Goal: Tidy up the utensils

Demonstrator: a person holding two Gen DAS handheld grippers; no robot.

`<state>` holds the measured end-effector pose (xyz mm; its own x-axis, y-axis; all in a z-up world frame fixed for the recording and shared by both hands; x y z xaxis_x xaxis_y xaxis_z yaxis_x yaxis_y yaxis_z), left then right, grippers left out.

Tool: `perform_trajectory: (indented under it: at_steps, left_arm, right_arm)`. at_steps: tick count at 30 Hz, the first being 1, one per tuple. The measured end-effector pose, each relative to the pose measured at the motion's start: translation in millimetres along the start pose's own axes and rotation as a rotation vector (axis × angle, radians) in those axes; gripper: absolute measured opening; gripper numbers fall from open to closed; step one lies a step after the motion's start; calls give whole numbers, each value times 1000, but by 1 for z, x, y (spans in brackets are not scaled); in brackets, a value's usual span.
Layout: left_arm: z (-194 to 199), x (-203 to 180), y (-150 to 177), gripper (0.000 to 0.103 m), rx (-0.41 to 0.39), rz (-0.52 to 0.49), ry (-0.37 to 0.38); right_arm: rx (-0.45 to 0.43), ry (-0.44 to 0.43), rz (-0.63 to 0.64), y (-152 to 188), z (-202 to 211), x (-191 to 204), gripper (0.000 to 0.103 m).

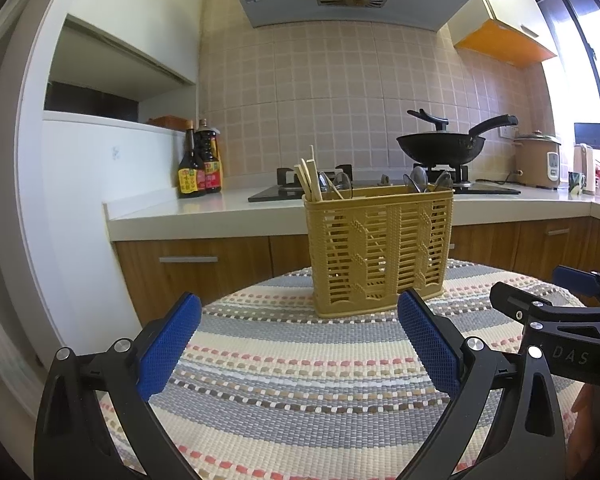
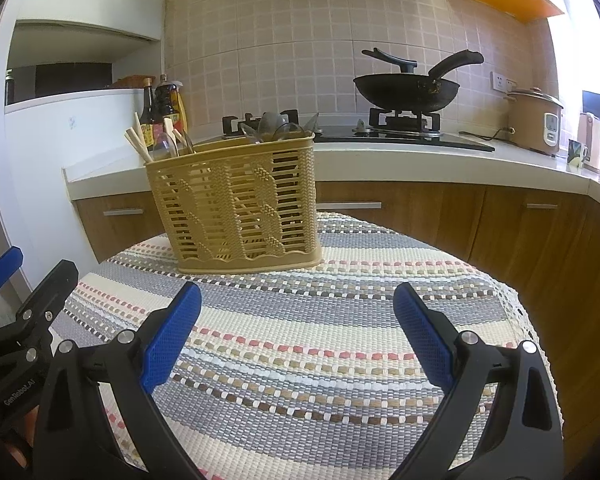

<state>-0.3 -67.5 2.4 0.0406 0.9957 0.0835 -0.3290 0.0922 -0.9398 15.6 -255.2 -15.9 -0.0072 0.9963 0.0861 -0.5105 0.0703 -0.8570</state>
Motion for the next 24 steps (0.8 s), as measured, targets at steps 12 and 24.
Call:
perform_trajectory:
  at_steps: [12, 24]
  left_arm:
    - [0, -1, 0, 95, 6, -1, 5]
    - [0, -2, 0, 95, 8, -3, 8]
  right_arm:
    - [3, 9, -5, 1, -1, 0, 92]
    - [-3, 20, -6, 1, 1, -1, 92]
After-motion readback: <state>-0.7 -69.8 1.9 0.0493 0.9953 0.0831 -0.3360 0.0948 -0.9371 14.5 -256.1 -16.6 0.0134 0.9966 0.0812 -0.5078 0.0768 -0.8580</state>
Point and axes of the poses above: each gripper's, at about its wrist camera, not at the fingertips, and z roughly against the way its jaws point, x to its left, y to its underside, the point moved 3 cm from there along -z, roughly the way its jaws point, and after that the axes turned 7 degrees about x, right-handed, at the moved point
